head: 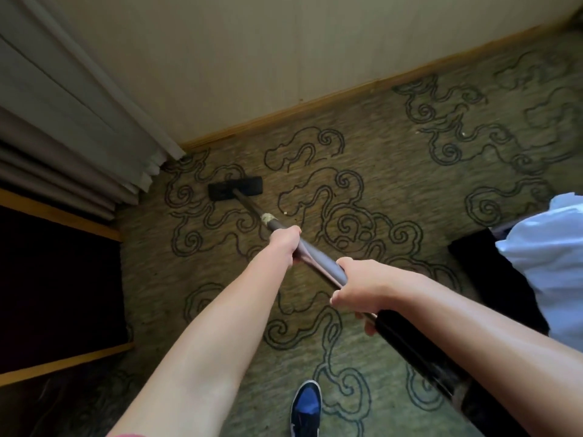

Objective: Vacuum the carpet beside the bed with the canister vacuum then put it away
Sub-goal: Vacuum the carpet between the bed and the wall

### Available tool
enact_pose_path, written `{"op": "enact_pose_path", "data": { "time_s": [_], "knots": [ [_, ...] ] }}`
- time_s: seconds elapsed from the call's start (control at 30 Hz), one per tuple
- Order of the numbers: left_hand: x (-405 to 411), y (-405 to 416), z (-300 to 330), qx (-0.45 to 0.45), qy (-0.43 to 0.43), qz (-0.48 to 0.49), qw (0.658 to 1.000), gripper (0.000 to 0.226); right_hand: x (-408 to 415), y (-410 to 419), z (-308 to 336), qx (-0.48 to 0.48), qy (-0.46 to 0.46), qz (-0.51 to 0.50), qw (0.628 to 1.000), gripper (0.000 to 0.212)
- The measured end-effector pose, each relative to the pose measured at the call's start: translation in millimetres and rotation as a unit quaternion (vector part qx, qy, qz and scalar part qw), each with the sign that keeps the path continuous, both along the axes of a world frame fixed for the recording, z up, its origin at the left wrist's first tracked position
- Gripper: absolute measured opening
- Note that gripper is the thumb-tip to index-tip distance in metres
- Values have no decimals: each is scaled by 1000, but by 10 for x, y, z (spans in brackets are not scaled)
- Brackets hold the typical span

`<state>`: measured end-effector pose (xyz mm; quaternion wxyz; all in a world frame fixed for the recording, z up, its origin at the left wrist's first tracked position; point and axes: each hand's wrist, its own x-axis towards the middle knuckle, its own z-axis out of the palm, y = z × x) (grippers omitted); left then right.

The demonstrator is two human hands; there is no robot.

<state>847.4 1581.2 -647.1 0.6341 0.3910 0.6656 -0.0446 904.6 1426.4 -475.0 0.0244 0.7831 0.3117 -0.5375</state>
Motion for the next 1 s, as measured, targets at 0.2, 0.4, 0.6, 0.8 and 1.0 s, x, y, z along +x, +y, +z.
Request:
{"op": "enact_pose_path", "data": {
  "time_s": [0.2, 0.4, 0.6, 0.8, 1.0],
  "knots": [
    [54, -595, 154, 9, -4, 12, 1000, 44, -11, -546, 283, -6, -9, -22, 1000, 26],
    [-94, -1347, 308, -9, -9, 44, 999, 27, -187, -1252, 534, -9, -23, -11, 1000, 26],
    [-280, -2152, 449, -15, -1, 31, 999, 37, -363, -1990, 711, -25, -48, 30, 998, 30],
    [-421, -2947, 666, -49, 3, 9, 999, 40, -518, -2778, 860, -34, -49, 33, 998, 30],
    [-492, -3734, 816, -71, -1, -17, 997, 37, -652, -3605, 889, -43, -72, 34, 996, 43]
  ]
}}
